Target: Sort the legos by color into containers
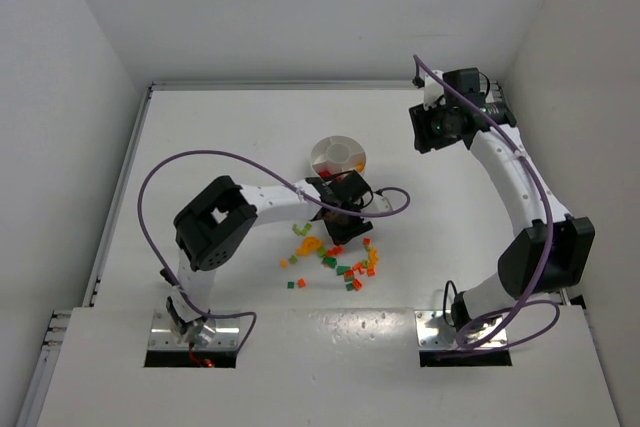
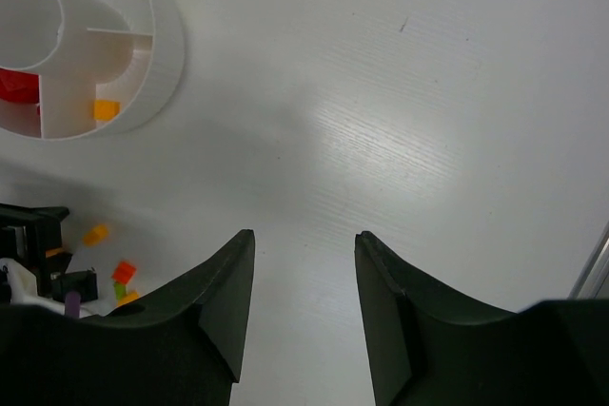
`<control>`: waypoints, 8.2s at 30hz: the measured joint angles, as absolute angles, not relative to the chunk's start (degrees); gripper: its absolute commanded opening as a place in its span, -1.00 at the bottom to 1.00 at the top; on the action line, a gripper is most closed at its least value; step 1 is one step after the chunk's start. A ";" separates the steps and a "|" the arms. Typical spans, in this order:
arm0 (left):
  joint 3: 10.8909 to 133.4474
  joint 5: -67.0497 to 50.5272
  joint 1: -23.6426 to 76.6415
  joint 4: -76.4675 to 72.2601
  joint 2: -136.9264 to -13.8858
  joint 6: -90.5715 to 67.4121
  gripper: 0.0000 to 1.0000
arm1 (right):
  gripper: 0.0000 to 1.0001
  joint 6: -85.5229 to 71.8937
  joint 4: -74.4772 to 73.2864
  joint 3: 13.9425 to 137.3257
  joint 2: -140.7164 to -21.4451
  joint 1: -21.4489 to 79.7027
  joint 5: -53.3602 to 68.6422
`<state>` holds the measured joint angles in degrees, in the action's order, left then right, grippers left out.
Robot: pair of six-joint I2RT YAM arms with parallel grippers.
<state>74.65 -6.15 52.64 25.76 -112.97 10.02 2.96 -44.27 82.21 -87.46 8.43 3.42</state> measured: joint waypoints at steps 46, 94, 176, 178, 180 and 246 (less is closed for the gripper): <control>104.51 -12.82 48.62 38.63 -111.74 8.36 -1.00 | 0.10 4.34 -46.92 79.02 -88.18 8.01 10.04; 119.31 -14.87 37.36 44.71 -122.65 5.91 -0.18 | -0.26 6.44 -49.32 75.50 -91.00 6.52 15.33; 77.82 -16.49 8.27 39.09 -90.24 -3.42 1.00 | -0.90 11.79 -50.78 96.68 -109.34 27.27 5.32; 77.82 -16.49 8.27 39.11 -90.24 -3.29 1.00 | -0.86 11.77 -51.07 98.65 -110.43 27.24 5.56; 77.82 -16.49 8.27 39.13 -90.24 -3.25 1.00 | -0.81 11.77 -51.13 99.83 -110.72 27.24 5.76; 56.75 -3.75 49.21 45.34 -95.11 10.28 0.08 | 0.40 10.26 -53.23 88.25 -103.85 18.50 6.61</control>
<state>56.75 -3.75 49.21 45.34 -95.11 10.28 10.26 -53.23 88.25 -103.85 18.50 6.61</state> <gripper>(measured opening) 0.529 0.699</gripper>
